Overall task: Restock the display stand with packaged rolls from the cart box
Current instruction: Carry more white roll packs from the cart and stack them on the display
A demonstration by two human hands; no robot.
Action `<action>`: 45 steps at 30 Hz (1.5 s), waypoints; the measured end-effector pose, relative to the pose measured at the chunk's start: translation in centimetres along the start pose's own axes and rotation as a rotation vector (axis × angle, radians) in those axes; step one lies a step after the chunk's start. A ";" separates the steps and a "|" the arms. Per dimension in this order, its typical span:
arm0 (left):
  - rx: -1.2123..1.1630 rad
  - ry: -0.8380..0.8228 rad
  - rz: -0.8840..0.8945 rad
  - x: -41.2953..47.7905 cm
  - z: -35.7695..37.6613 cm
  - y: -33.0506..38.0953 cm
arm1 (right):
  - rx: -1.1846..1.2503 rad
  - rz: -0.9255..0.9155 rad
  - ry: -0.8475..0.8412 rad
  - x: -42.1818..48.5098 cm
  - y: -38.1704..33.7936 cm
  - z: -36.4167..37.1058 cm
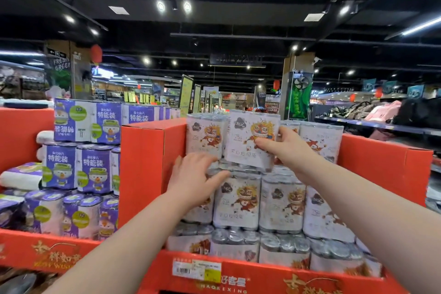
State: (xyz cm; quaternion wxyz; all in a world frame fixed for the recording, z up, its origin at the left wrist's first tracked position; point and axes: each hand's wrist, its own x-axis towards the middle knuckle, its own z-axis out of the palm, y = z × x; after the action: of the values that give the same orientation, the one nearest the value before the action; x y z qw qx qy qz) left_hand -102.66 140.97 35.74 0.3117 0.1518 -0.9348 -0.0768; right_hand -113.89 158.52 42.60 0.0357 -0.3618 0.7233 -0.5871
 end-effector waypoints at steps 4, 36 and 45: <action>0.168 -0.123 0.036 0.7 1.9 -1.0 | -0.039 -0.006 0.053 2.3 0.5 0.3; 0.231 -0.091 0.058 0.0 1.1 -0.7 | -0.285 0.137 0.195 6.3 3.2 2.4; 0.229 -0.091 0.054 0.0 1.0 -0.6 | -0.210 0.212 0.120 6.5 3.1 2.1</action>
State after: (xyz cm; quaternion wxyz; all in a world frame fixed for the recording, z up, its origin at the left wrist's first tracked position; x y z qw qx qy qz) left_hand -103.14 140.44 34.76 0.2515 0.1576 -0.9544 0.0323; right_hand -119.22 153.28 41.68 0.0163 -0.2493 0.8156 -0.5219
